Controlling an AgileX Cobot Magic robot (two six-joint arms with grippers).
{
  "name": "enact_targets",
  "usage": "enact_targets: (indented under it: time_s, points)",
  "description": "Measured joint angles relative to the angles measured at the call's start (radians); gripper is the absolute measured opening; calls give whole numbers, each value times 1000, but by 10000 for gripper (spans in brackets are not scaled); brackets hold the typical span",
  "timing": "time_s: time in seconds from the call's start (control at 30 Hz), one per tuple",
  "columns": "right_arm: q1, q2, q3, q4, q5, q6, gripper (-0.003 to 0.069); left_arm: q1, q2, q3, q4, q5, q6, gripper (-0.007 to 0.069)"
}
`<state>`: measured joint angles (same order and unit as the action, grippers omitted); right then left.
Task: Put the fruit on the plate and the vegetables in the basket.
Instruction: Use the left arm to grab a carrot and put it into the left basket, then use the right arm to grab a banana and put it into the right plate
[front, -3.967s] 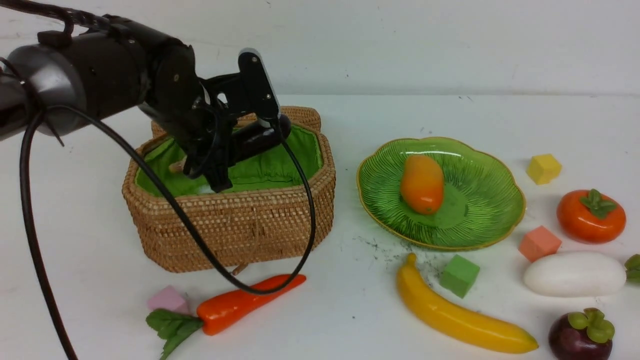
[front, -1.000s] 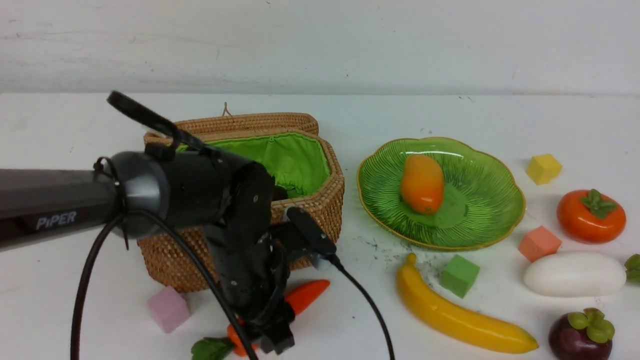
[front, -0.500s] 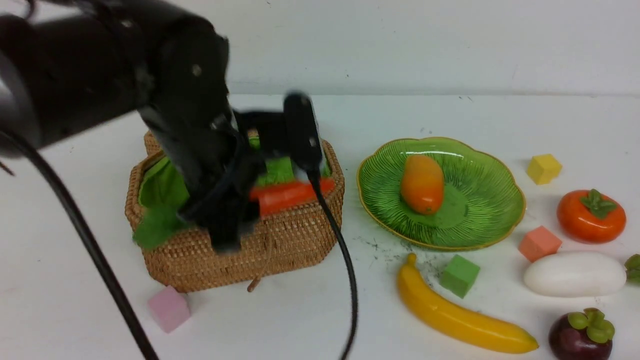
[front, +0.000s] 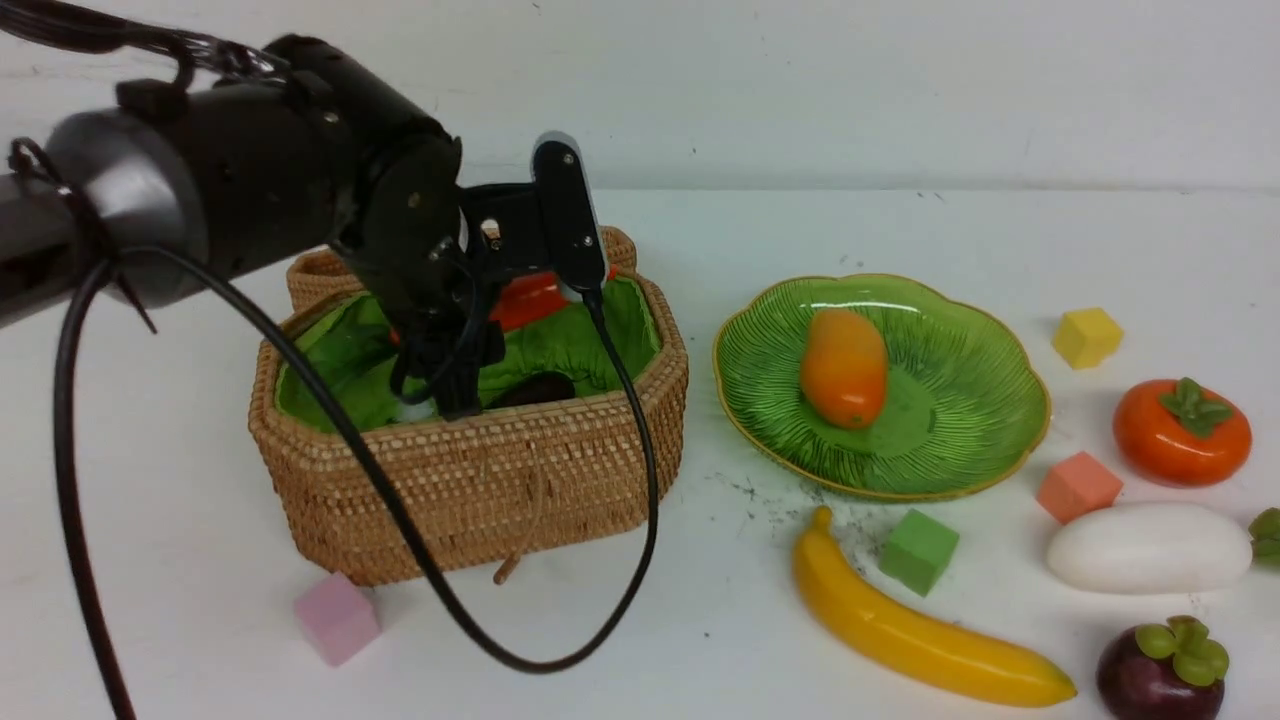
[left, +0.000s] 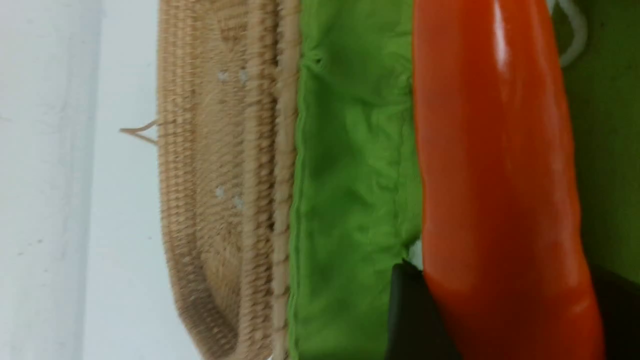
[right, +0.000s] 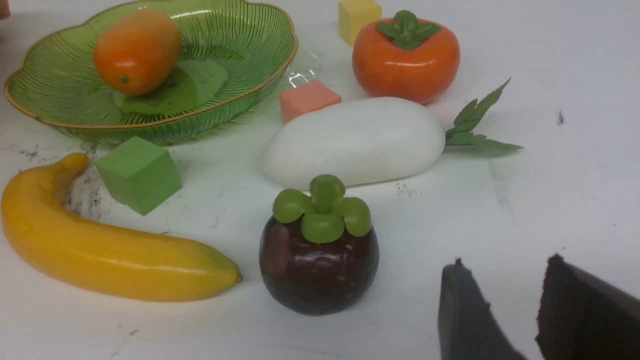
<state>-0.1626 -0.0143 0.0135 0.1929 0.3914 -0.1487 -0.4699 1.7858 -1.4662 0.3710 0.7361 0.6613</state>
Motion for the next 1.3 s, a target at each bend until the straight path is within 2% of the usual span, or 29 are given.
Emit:
enact_targets:
  time_s: [0.1,0.27,0.33,0.5,0.6,0.63,0.67,0.7,0.77,0.9,0.93,0.97,1.0,1.03,1.17,1.3]
  points:
    - [0,0,0,0,0,0,245,0,7,0,0,5,-24,418]
    - [0,0,0,-1,0,0,245,0,7,0,-5,42,-31,604]
    - [0,0,0,-1,0,0,245,0,-2,0,-16,77,-31,652]
    - [0,0,0,-1,0,0,245,1,-93,0,-76,136,-31,656]
    - [0,0,0,-1,0,0,245,1,-195,0,-158,145,-31,613]
    - [0,0,0,-1,0,0,245,1,-280,0,-231,155,-35,573]
    - [0,0,0,-1,0,0,245,1,-303,0,-241,157,-38,561]
    - [0,0,0,-1,0,0,245,1,-393,0,-318,175,-59,518]
    - [0,0,0,-1,0,0,245,1,-459,0,-381,201,-94,469]
    - [0,0,0,-1,0,0,245,1,-660,-2,-507,418,-298,275]
    - [0,0,0,-1,0,0,245,1,-681,5,-522,458,-328,248]
    - [0,0,0,-1,0,0,245,1,-724,25,-547,492,-390,197]
    - [0,0,0,-1,0,0,245,1,-739,29,-552,496,-411,188]
    - [0,0,0,-1,0,0,245,1,-799,79,-588,512,-473,126]
    - [0,0,0,-1,0,0,245,1,-997,257,-660,498,-553,5]
    - [0,0,0,-1,0,0,245,1,-1171,474,-661,370,-579,-13]
